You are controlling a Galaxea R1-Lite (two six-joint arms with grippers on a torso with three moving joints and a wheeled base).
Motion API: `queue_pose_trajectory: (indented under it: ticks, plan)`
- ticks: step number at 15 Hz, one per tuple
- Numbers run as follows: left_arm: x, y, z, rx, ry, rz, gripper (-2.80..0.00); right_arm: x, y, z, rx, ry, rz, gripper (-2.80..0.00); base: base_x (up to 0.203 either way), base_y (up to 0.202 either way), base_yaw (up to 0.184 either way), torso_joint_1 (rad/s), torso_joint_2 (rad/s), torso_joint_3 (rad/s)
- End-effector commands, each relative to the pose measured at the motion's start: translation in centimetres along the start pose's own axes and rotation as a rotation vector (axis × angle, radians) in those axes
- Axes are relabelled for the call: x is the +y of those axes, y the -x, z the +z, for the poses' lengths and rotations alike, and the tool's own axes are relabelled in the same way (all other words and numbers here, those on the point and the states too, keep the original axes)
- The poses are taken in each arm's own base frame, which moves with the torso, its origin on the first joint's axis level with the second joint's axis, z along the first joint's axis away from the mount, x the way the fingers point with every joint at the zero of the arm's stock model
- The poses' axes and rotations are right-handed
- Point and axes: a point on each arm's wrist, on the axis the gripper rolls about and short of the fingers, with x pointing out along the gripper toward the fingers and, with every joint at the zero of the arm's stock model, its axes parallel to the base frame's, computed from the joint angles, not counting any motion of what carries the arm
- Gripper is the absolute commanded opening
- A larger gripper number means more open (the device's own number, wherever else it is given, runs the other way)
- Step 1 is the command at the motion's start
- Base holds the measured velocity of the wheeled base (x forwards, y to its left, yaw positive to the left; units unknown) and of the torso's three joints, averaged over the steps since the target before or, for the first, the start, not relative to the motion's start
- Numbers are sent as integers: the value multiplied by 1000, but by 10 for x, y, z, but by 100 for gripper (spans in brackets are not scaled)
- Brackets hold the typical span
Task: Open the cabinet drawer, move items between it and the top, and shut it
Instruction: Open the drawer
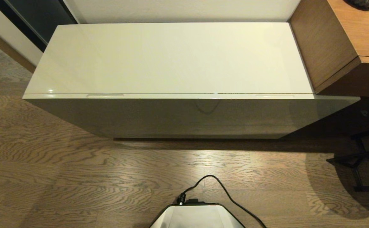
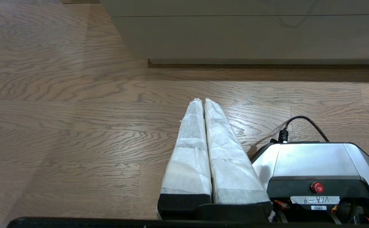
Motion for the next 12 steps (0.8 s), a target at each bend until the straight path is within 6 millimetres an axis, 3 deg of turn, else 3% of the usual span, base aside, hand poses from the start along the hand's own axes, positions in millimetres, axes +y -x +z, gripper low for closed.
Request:
queue_pose_trajectory:
  ticks: [1,4,7,12]
  plan:
    - [0,0,0,2,0,0,-280,0,0,0,2,1,0,-280,0,0,0,0,0,0]
    - [0,0,0,2,0,0,-280,0,2,6,-21,-15,-5,-280,0,0,0,0,0,0]
    - [0,0,0,2,0,0,-280,0,26,52,-83,-68,6,-280,0,0,0,0,0,0]
    - [0,0,0,2,0,2,-280,1,63,84,-40,-182,95,-280,0,0,0,0,0,0]
